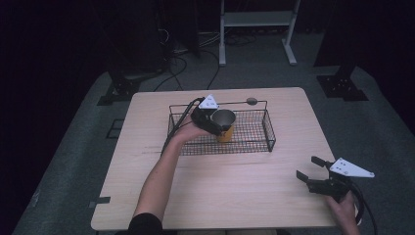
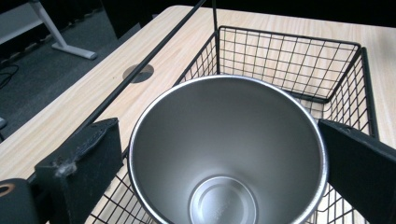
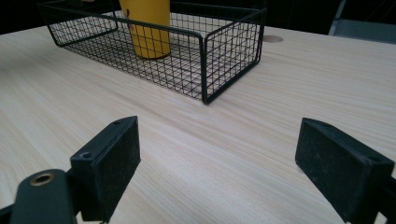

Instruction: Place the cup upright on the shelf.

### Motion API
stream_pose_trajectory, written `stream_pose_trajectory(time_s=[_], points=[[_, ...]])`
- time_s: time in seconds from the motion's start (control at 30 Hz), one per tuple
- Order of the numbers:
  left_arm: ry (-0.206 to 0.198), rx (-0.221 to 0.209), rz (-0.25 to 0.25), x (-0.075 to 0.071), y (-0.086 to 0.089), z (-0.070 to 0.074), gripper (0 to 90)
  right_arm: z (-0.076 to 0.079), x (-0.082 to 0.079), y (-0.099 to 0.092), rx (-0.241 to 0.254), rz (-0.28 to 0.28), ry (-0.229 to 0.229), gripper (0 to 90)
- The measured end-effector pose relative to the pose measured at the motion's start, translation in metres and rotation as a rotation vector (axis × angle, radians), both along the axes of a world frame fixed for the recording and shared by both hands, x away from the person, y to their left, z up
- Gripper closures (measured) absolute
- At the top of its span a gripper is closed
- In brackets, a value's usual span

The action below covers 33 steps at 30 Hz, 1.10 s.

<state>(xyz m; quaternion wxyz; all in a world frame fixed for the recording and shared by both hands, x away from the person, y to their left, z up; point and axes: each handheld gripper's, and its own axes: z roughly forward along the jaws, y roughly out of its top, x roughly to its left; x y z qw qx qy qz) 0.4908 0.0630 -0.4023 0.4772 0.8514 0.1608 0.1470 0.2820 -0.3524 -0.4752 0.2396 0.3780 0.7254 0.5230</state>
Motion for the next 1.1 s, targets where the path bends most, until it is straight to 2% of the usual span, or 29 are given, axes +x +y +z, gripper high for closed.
stream_pose_trajectory(time_s=[0.17, 0.4, 0.83, 1.1], points=[[-0.023, -0.027, 0.005, -0.003, 0.001, 0.008, 1.6, 0.0, 0.0, -0.002, 0.012, 0.003, -0.001, 13.0], [-0.027, -0.045, 0.01, -0.005, 0.003, 0.012, 1.6, 0.0, -0.001, -0.002, 0.012, 0.004, -0.001, 13.0], [-0.049, -0.082, -0.007, -0.029, 0.003, 0.017, 1.6, 0.0, 0.0, 0.0, -0.005, -0.004, 0.007, 13.0], [-0.05, -0.106, -0.014, -0.037, 0.005, 0.018, 1.7, 0.0, 0.0, 0.0, -0.004, -0.004, 0.009, 13.0]])
